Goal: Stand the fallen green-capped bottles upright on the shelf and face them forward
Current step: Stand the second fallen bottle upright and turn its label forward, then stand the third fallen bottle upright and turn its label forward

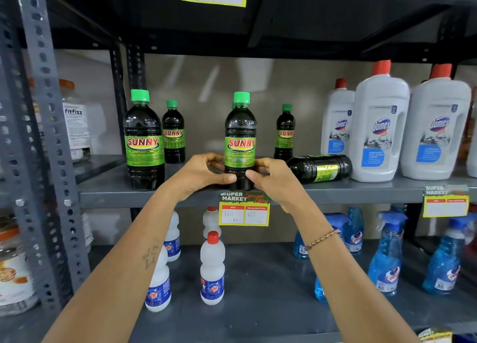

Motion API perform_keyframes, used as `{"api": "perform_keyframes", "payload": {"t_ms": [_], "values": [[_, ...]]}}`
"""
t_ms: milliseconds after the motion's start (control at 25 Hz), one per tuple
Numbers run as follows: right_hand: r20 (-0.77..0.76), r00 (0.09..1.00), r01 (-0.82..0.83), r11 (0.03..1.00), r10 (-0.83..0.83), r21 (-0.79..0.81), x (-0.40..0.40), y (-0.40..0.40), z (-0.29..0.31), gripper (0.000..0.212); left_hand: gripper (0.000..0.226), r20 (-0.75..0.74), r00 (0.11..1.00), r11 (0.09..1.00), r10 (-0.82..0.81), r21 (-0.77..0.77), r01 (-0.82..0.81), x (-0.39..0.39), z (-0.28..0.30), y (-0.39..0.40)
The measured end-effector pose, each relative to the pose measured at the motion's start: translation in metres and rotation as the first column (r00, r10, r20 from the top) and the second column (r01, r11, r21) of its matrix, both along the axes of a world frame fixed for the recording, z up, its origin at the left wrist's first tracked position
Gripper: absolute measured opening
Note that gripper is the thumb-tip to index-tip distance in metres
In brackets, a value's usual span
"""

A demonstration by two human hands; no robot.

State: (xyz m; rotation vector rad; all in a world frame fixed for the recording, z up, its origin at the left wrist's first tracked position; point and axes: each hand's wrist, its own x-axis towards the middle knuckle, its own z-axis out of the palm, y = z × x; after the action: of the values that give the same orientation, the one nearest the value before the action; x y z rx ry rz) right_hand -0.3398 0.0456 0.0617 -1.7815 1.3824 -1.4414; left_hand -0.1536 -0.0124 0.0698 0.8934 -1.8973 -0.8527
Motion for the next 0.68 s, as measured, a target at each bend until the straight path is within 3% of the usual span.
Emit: {"api": "perform_keyframes", "payload": {"t_ms": [240, 360, 440, 520, 600, 680], "values": [[0.002, 1.000, -0.019, 0.999, 0.019, 0.029, 0.000, 0.005, 0.000, 0.031, 0.052, 0.022, 0.999, 0.999, -0.025, -0.019, 0.025, 0.002, -0.001, 0.002], [-0.022, 0.999, 0.038, 0.999, -0.038, 0.002, -0.002, 0.015, -0.001, 0.035, 0.040, -0.154, 0.982, 0.991, 0.106, -0.064, -0.117, -0.003, -0.004, 0.015], [-0.023, 0.992, 0.121, 0.990, -0.123, -0.077, -0.009, 0.024, 0.004, 0.033, 0.040, -0.339, 0.892, 0.895, 0.298, -0.225, -0.385, -0.013, -0.015, 0.029], [0.001, 0.987, 0.158, 0.975, -0.159, -0.154, -0.023, 0.032, 0.013, 0.022, 0.039, -0.428, 0.849, 0.753, 0.309, -0.436, -0.494, -0.033, -0.029, 0.049], [-0.016, 0.983, 0.175, 0.962, -0.182, -0.211, -0.046, 0.036, 0.024, 0.017, 0.030, -0.323, 0.920, 0.697, 0.223, -0.608, -0.382, -0.069, -0.044, 0.066], [-0.105, 0.969, 0.188, 0.944, -0.223, -0.270, -0.075, 0.037, 0.038, 0.030, 0.022, -0.134, 0.957, 0.600, 0.257, -0.754, -0.267, -0.107, -0.060, 0.068]]}}
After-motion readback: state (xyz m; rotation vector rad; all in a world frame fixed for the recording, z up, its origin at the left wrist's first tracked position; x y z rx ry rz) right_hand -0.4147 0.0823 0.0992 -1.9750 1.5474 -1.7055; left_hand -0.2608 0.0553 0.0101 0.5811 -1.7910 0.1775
